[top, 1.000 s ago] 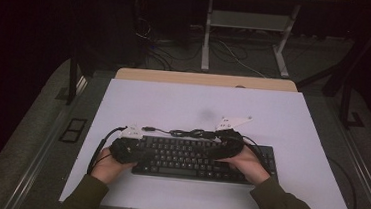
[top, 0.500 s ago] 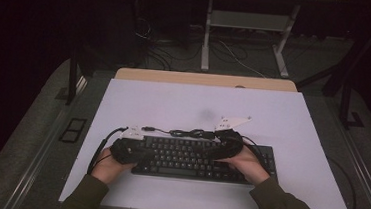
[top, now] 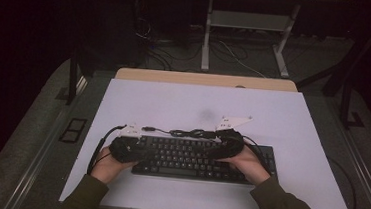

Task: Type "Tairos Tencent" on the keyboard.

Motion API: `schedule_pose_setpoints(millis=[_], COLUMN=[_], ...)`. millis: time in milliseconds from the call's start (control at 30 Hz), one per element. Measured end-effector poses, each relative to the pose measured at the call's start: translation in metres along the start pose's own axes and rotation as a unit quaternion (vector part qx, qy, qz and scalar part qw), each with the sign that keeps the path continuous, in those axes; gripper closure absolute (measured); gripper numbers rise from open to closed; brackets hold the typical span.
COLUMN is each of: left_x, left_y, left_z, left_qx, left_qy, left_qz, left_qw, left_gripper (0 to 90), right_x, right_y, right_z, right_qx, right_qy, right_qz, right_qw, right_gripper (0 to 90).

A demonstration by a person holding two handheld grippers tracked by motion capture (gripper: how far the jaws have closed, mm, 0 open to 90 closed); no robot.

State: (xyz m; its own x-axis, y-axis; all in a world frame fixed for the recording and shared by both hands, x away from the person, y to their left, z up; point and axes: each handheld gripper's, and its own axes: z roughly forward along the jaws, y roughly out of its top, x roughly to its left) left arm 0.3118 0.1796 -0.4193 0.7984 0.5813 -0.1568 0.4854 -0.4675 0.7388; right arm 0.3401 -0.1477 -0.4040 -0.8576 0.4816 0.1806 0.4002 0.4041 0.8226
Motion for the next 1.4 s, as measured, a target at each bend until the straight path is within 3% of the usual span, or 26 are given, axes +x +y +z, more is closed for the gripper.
schedule_pose_setpoints(millis=[567, 1000, 1133, 1400], left_x=[-0.006, -0.013, -0.014, -0.014], left_y=[0.009, 0.011, 0.012, 0.012], left_z=[0.004, 0.015, 0.016, 0.016], left_qx=[-0.031, -0.048, -0.048, -0.048], left_qy=[0.001, 0.010, 0.015, 0.017], left_qz=[0.002, 0.015, 0.012, 0.010], left_qw=[0.9995, 0.9987, 0.9987, 0.9986], left_gripper=[43.6, 4.2, 0.0, 0.0], right_x=[-0.001, -0.004, -0.005, -0.005], right_y=[0.000, 0.000, 0.000, 0.000], right_z=[0.000, -0.002, -0.002, -0.003], right_qx=[0.002, -0.001, -0.002, -0.002], right_qy=[-0.002, -0.004, -0.006, -0.007], right_qz=[0.003, 0.006, 0.008, 0.009], right_qw=[1.0000, 1.0000, 0.9999, 0.9999], right_gripper=[33.1, 34.5, 35.2, 36.0])
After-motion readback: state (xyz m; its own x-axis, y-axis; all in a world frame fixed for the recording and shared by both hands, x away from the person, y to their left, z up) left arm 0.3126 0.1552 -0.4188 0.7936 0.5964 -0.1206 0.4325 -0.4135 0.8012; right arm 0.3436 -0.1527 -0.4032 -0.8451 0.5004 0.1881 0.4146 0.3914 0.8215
